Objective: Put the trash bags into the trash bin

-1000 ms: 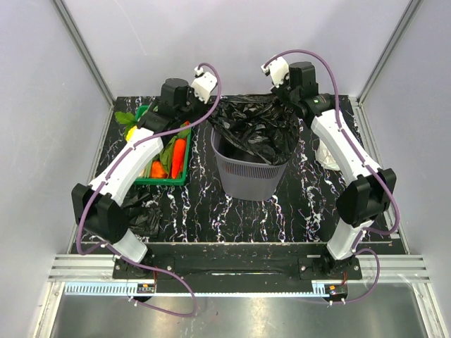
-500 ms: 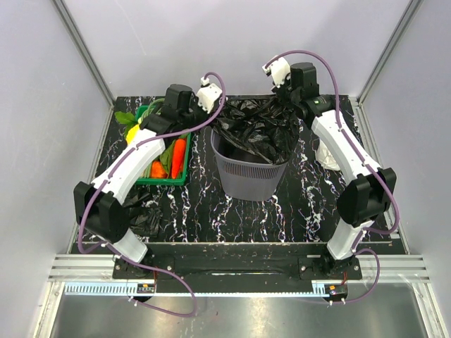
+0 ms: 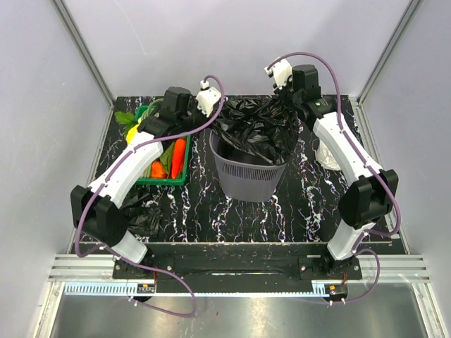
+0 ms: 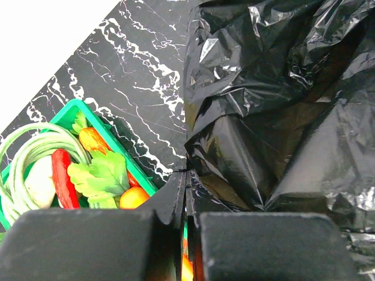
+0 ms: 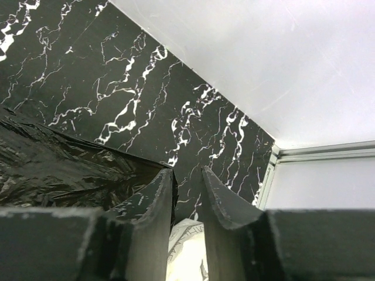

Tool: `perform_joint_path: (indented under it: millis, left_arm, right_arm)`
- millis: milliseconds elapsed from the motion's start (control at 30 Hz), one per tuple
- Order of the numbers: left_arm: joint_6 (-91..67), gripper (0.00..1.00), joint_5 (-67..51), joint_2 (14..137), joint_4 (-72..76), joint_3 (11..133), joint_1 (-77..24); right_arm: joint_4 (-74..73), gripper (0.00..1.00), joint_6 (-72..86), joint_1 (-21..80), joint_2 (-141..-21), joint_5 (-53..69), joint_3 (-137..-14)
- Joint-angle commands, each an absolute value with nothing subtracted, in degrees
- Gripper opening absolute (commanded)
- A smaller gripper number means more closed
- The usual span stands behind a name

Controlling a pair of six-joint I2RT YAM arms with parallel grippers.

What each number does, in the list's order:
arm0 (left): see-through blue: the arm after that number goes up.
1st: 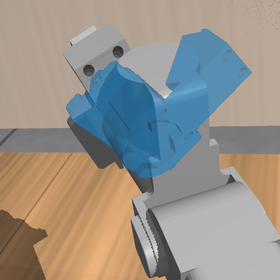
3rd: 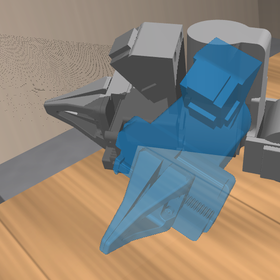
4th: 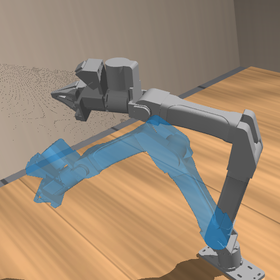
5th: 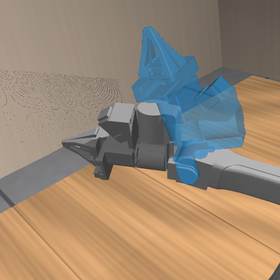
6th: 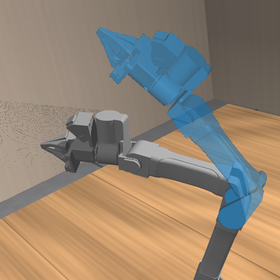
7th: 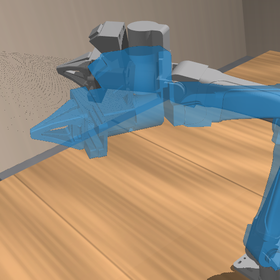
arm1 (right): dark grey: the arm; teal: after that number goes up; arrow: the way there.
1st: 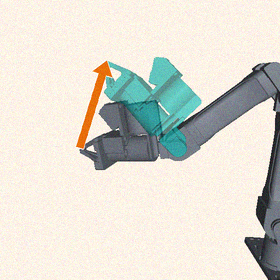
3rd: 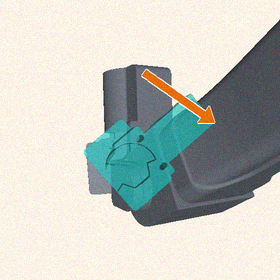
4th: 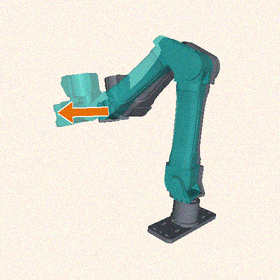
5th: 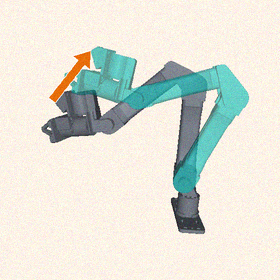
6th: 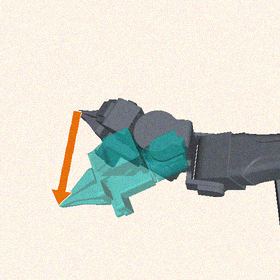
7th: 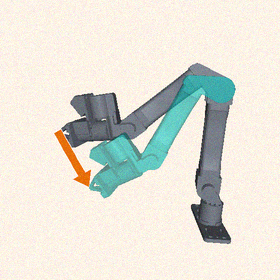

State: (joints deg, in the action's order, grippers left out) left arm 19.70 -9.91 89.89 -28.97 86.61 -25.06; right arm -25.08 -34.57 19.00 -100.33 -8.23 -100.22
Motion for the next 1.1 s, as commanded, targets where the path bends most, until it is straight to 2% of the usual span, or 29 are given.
perform_joint_path:
  millis: [0,267,667,833,1067]
  left_arm:
    - [19.86,0.00,-11.16,86.31,-27.86,86.05,-25.22]
    - [19.78,0.00,-12.30,84.55,-28.21,85.08,-25.22]
    - [18.81,0.00,-12.39,84.46,-27.69,84.73,-25.93]
    - [18.63,0.00,-12.48,84.11,-27.60,84.46,-26.10]
    - [18.72,0.00,-12.13,83.41,-27.60,84.37,-26.28]
  right_arm:
    - [-27.77,0.36,-33.31,19.25,-97.56,-9.66,-99.05]
    - [-28.39,0.47,-33.58,19.07,-94.40,-12.48,-99.40]
    - [-34.09,0.52,-32.08,18.63,-84.91,-11.26,-99.31]
    - [-41.65,0.63,-30.85,18.72,-80.61,-4.59,-100.37]
    - [-54.92,0.66,-25.68,18.98,-76.99,20.01,-104.75]
